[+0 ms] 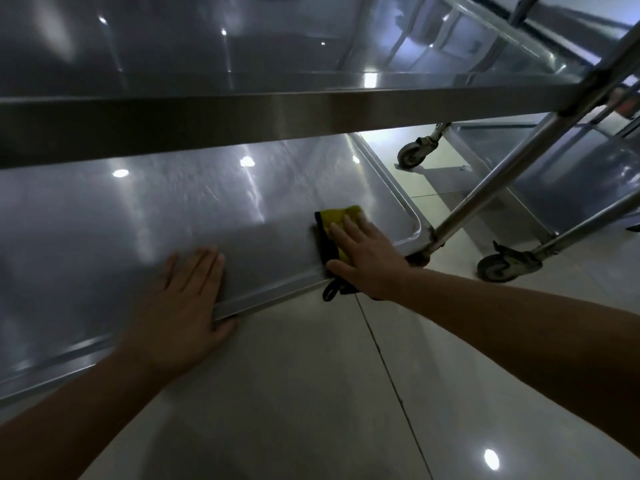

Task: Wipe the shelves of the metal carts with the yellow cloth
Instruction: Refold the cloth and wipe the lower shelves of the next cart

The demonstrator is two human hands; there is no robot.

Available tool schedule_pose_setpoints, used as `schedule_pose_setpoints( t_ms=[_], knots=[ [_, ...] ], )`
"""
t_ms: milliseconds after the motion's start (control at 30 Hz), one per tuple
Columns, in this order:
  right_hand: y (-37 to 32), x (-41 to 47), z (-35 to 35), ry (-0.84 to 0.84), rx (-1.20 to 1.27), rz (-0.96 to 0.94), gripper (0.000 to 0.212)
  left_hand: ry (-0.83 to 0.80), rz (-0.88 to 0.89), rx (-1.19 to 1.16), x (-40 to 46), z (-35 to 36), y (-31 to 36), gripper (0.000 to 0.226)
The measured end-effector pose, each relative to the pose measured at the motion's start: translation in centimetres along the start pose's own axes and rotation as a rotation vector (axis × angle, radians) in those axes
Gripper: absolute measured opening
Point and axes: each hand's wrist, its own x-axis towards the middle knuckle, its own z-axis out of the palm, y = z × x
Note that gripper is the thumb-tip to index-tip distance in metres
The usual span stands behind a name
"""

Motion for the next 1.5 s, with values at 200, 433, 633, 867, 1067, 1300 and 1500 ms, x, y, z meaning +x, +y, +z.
schedule_pose_setpoints(
  t_ms=[200,433,633,867,1067,1300,1500],
  knots=[
    [-9.1,4.3,1.2,0.056,-0.033,-0.342,0.074,-0.036,-0.054,0.068,-0.4,-0.5,-0.8,0.090],
    [0.9,7.3,-0.2,0.083,0.050,-0.198,0.069,-0.091,-0.066,0.083,-1.0,-0.3,-1.9,0.096],
    [9.2,8.3,-0.6,0.170,0.031,0.205,0.062,-0.075,0.044,-0.006,0.0,-0.1,-1.5,0.079],
    [-3.0,14.1,0.2,0.246,0.023,0.209,0.065,-0.051,0.046,-0.045,0.1,0.8,-1.5,0.086],
    [-12.4,15.1,0.9,0.233,-0.017,-0.450,0.060,-0.067,0.015,-0.021,0.0,1.5,-1.8,0.085],
    [-1.4,18.2,-0.9,0.250,0.172,-0.304,0.058,-0.038,0.021,-0.014,0.1,1.1,-1.5,0.081],
    [8.8,15.6,-1.7,0.252,0.139,0.164,0.056,0.005,0.028,-0.024,0.2,0.8,-1.2,0.073]
  ],
)
